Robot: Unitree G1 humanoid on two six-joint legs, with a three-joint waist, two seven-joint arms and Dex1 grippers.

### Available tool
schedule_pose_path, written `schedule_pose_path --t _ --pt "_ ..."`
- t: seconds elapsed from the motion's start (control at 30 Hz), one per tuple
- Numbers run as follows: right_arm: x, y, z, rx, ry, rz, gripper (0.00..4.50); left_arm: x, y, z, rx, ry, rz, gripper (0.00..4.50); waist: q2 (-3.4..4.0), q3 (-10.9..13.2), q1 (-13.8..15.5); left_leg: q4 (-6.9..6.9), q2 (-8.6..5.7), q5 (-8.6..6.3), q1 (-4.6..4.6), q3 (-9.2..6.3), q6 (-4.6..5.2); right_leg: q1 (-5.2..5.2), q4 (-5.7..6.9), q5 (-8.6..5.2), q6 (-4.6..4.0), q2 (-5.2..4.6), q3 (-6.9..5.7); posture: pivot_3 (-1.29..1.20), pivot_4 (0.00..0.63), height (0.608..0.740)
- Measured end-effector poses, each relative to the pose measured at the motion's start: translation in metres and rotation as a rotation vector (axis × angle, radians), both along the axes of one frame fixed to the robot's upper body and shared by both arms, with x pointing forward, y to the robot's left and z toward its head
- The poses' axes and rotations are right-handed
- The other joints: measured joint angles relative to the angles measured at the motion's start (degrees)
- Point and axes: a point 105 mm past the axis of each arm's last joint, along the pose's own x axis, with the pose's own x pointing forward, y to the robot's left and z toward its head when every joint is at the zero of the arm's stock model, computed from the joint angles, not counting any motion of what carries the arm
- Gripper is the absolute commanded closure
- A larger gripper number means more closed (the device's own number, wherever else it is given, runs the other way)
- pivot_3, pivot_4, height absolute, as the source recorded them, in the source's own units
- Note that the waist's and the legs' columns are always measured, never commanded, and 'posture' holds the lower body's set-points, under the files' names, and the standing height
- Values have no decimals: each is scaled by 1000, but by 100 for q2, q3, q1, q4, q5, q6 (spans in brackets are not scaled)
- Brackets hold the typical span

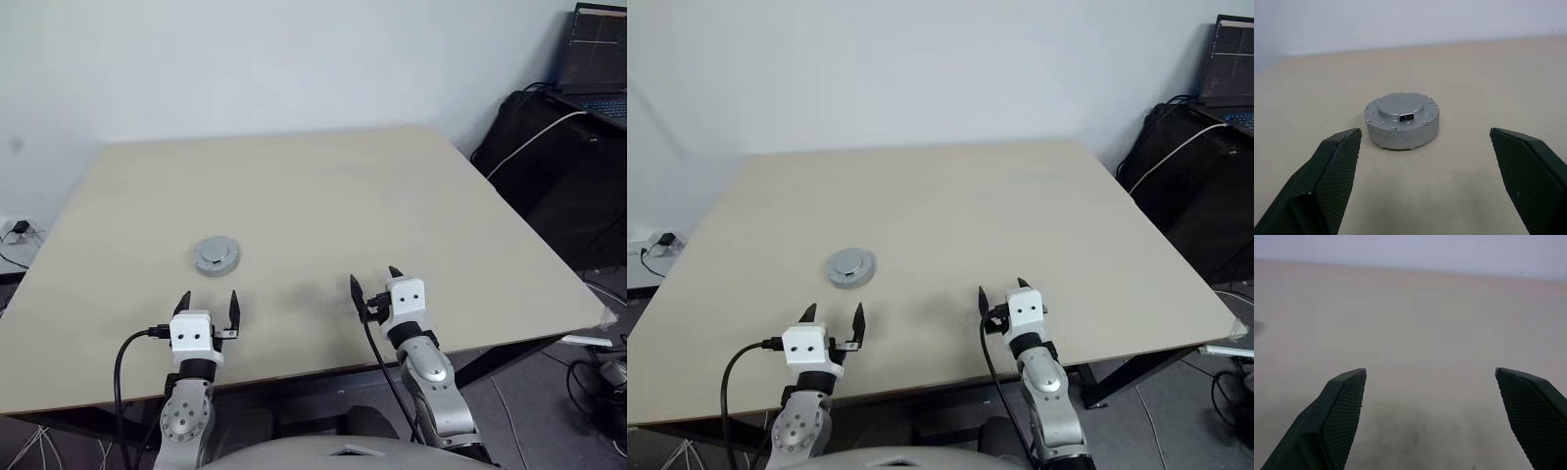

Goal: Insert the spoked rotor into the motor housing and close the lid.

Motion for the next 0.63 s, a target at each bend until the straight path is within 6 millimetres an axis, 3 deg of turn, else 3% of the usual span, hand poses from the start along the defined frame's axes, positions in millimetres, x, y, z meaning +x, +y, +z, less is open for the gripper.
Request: schedule_pose_path --t 0.63 --pt "2 10 -6 -18 33 29 0 5 -3 0 -43 -9 -2 51 0 -1 2 2 -3 2 2 1 4 3 2 8 -13 22 -1 0 0 740"
